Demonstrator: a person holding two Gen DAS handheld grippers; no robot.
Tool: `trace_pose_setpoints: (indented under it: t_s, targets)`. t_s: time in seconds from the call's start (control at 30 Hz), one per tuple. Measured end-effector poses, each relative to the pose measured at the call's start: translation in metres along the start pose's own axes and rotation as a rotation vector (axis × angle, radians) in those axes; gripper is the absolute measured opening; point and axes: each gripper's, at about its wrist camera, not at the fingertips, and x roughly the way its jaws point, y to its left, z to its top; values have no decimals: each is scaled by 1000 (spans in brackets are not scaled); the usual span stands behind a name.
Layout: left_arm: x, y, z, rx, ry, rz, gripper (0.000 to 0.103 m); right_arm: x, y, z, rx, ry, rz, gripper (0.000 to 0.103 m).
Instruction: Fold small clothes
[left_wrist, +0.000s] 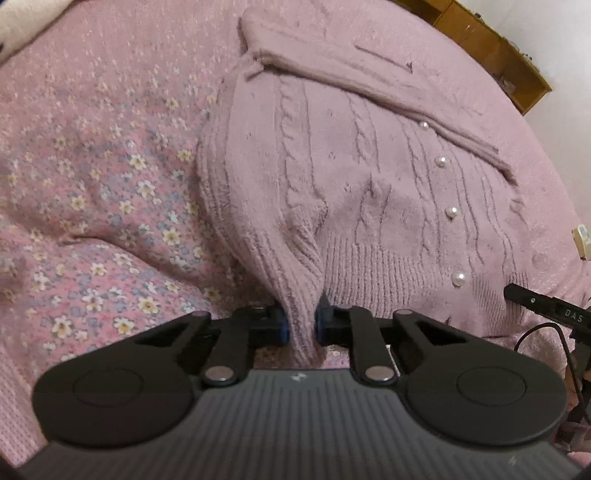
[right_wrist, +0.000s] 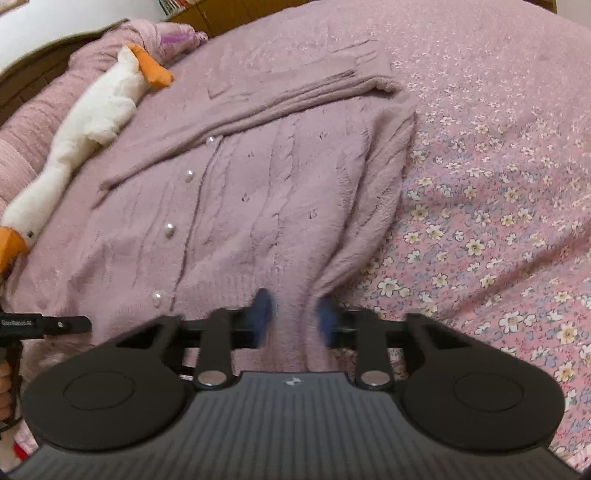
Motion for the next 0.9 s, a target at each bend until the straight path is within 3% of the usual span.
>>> trace_pose_setpoints:
  t_s: [0.03,0.2,0.33,0.47,0.9]
  targets:
    - [-3,0,0,-4,-6,-1,15,-3,-2,0,14,-7,13,11]
    - [-26,-4,10,-8,-75,-28,15,-30,-2,7,2,-98,55,10]
    - [-36,-20,24,36,-125,18,15,-43,3,21,-27,-161,83,10]
    - [-39,-36,38,79,-166,56,15,-41,1,35,-12,-182,105,10]
    - [-60,-50,64,67,-269,44,15,-53,13,66,8,-255,133,10]
